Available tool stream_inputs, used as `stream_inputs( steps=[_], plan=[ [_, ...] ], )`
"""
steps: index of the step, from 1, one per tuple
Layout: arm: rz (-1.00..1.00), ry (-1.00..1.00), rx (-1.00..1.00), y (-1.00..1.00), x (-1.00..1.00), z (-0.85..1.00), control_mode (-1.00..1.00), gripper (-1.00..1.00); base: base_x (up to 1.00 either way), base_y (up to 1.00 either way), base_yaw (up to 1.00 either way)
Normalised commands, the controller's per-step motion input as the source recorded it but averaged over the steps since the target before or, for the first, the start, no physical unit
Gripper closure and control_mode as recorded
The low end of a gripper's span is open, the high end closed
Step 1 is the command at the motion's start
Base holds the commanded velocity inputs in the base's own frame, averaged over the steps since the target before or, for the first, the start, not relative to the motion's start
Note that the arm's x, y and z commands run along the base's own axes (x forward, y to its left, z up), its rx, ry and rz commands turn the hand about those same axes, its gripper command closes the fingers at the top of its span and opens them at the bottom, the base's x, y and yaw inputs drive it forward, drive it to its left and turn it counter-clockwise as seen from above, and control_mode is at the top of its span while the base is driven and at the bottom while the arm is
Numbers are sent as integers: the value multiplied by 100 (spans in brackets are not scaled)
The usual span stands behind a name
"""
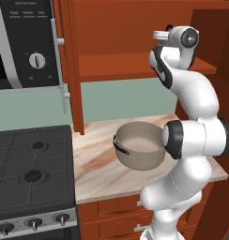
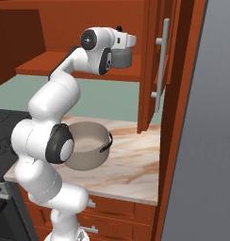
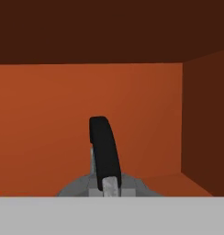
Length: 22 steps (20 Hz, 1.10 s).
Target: Pick the kettle from the cabinet and place it on a stove burner. Then pick the pot from the counter and place it on another stove burner. Finally, turn both burners on.
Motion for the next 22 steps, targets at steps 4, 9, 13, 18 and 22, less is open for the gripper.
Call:
stream_inputs(
  steps=[4,9,13,18,22],
  plan=[
    [0,0,0,0,0,-1,-100,100,0,0,0],
    [0,-1,0,0,-16,-2,-100,100,0,0,0],
    [0,0,0,0,-40,0,-100,100,0,0,0],
    [0,0,0,0,-48,0,-100,100,0,0,0],
    [0,0,0,5,-56,0,-100,100,0,0,0]
  ],
)
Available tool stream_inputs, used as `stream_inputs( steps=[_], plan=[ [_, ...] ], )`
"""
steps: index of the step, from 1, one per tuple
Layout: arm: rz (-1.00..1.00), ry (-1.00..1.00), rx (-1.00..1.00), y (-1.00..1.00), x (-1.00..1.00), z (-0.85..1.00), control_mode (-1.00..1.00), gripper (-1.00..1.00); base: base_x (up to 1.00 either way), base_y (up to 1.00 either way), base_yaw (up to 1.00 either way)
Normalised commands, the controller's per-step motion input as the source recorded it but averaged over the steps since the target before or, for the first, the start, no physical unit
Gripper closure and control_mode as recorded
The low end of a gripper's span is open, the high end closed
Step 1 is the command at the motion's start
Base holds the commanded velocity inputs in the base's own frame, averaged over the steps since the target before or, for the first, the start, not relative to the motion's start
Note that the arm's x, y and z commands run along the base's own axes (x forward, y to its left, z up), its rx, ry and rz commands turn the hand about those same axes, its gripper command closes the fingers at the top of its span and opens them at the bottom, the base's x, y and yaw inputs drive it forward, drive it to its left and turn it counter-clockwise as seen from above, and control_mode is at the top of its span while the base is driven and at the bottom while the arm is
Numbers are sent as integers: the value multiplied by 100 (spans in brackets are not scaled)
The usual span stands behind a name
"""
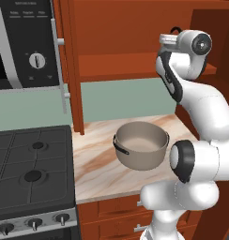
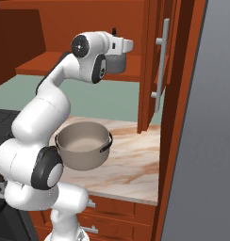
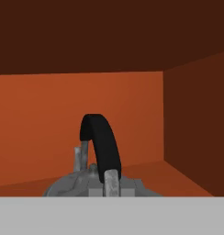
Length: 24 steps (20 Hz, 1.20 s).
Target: Pick the kettle from the cabinet and place it on a stove burner. Then pick the pot from the counter and place it on another stove burner. Finally, turn both burners on.
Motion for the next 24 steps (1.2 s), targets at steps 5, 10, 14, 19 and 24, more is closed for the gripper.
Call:
stream_inputs(
  steps=[5,10,14,19,24],
  plan=[
    [0,0,0,13,-63,0,-100,100,0,0,0],
    [0,0,0,15,-62,0,-100,100,0,0,0],
    [0,2,0,14,-59,-2,-100,100,0,0,0],
    [0,3,0,12,-58,-2,-100,100,0,0,0],
    [0,4,0,10,-56,-3,-100,100,0,0,0]
  ],
)
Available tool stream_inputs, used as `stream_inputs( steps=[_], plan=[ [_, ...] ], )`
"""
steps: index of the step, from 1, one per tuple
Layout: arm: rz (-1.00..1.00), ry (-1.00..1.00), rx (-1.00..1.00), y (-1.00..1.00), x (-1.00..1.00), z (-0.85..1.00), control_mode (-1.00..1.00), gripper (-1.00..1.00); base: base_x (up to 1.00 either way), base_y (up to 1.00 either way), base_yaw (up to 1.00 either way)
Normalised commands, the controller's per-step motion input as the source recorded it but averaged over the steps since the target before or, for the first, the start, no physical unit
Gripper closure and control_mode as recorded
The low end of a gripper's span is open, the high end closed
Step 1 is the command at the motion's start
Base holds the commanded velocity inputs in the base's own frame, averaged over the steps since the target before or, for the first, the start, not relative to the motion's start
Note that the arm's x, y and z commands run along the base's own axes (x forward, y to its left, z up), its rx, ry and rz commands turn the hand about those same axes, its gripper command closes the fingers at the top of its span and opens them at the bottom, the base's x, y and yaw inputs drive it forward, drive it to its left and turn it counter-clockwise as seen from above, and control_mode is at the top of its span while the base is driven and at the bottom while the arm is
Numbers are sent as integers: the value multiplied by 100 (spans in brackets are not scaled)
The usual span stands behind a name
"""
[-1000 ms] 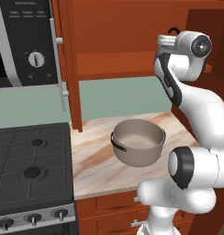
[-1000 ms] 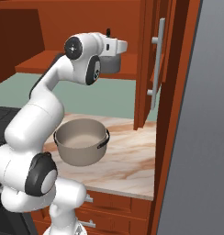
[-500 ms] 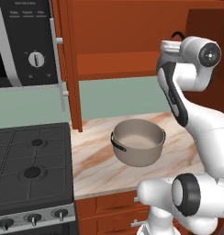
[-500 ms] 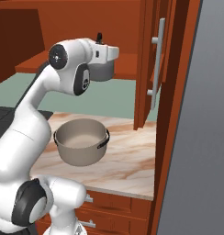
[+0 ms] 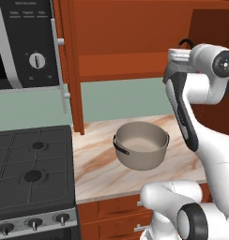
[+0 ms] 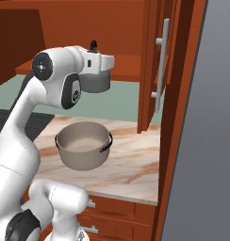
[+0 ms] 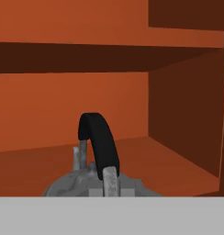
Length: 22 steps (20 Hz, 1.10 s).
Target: Pick the kettle from the cabinet and place it on a stove burner. Then pick the pot from the counter and place it on another stove burner. Finally, turn both burners on.
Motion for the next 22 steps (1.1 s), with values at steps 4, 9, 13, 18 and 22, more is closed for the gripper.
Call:
stream_inputs(
  steps=[4,9,13,18,22],
  plan=[
    [0,3,0,10,-59,-5,-100,100,0,0,0],
    [0,1,0,11,-61,-7,-100,100,0,0,0],
    [0,0,0,13,-63,-9,-100,100,0,0,0],
    [0,0,0,15,-46,-8,-100,100,0,0,0],
    [0,0,0,2,-14,0,-100,100,0,0,0]
  ],
)
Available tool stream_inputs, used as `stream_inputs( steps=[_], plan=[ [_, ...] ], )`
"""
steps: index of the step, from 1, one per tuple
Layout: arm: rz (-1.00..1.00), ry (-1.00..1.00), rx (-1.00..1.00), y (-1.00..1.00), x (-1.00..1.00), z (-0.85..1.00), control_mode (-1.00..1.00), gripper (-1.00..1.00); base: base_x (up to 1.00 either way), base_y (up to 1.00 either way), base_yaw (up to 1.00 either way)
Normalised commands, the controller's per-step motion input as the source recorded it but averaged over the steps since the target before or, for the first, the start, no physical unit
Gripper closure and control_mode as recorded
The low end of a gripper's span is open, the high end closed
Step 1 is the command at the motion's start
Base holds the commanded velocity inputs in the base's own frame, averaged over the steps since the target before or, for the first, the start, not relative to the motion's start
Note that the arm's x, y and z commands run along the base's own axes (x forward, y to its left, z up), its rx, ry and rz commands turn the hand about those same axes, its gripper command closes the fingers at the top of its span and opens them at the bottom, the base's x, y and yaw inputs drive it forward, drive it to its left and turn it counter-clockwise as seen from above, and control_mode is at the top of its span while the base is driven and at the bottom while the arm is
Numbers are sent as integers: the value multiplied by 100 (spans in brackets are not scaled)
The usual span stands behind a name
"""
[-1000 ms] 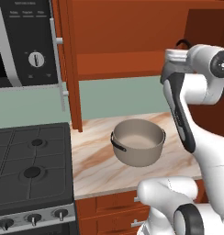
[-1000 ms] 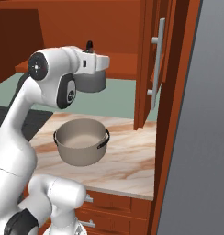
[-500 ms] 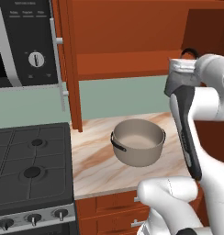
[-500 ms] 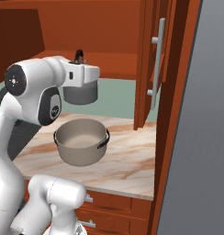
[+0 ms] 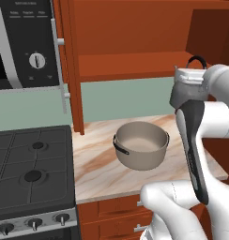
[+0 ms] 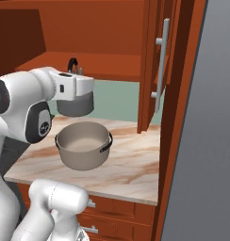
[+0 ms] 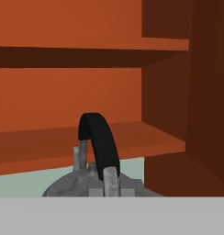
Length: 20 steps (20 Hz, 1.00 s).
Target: Pick the kettle from the cabinet and place it on a stove burner. Then pick the pot from the counter and place it on another stove burner. Finally, turn both burners on.
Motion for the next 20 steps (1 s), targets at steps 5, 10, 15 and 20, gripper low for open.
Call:
stream_inputs(
  steps=[5,10,15,20],
  plan=[
    [0,0,0,0,-3,0,-100,100,0,0,0],
    [0,0,0,0,-7,-1,100,100,-22,6,0],
    [0,0,0,0,0,0,100,100,-46,20,0],
    [0,0,0,0,0,0,100,100,-47,40,0]
  ],
)
